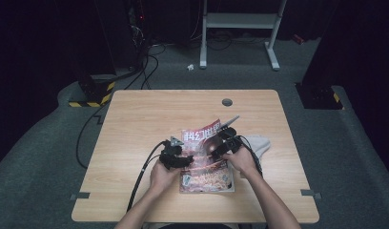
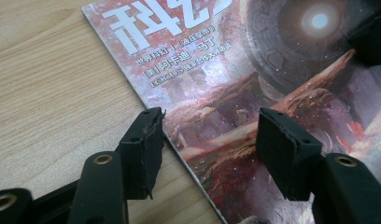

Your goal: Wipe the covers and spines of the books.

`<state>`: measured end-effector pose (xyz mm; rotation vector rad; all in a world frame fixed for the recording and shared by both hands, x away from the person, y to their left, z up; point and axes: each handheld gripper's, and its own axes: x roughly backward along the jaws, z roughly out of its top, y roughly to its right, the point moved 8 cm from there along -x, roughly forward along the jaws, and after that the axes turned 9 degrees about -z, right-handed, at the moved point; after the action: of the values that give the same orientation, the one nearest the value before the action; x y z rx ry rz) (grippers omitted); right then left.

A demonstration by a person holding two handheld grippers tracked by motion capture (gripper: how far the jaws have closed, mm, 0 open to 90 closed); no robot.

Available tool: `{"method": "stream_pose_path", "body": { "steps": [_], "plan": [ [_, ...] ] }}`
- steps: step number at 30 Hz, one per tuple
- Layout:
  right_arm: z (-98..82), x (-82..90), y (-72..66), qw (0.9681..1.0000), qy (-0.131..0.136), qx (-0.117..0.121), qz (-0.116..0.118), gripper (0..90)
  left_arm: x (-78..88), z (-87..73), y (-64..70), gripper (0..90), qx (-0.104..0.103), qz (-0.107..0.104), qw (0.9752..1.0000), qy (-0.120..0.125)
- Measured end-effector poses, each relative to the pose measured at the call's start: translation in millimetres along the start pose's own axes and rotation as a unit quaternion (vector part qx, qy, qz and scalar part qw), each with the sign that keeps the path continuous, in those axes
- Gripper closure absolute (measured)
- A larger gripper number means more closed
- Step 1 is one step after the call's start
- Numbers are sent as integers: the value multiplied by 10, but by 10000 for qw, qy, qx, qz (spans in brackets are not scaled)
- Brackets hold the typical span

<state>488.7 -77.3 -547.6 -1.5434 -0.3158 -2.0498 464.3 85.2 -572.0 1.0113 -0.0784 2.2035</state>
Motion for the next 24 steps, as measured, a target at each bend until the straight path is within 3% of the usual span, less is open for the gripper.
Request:
{"method": "stream_pose_path", "body": {
  "steps": [7, 13, 18, 24],
  "plan": [
    [18, -43, -10, 10000, -37, 39, 1, 609, -1, 3, -3, 414, 10, -19, 10000, -12],
    [8, 8, 18, 9999, 61, 90, 65, 750, -2, 6, 2, 392, 10, -69, 10000, -63],
    [7, 70, 0, 9994, 191, 107, 281, 830, 24, 2, -8, 348, 192, -296, 9993, -103],
    [14, 127, -31, 9986, 351, 182, 364, 859, 71, -26, -33, 301, 243, -431, 9986, -204]
  ]
}}
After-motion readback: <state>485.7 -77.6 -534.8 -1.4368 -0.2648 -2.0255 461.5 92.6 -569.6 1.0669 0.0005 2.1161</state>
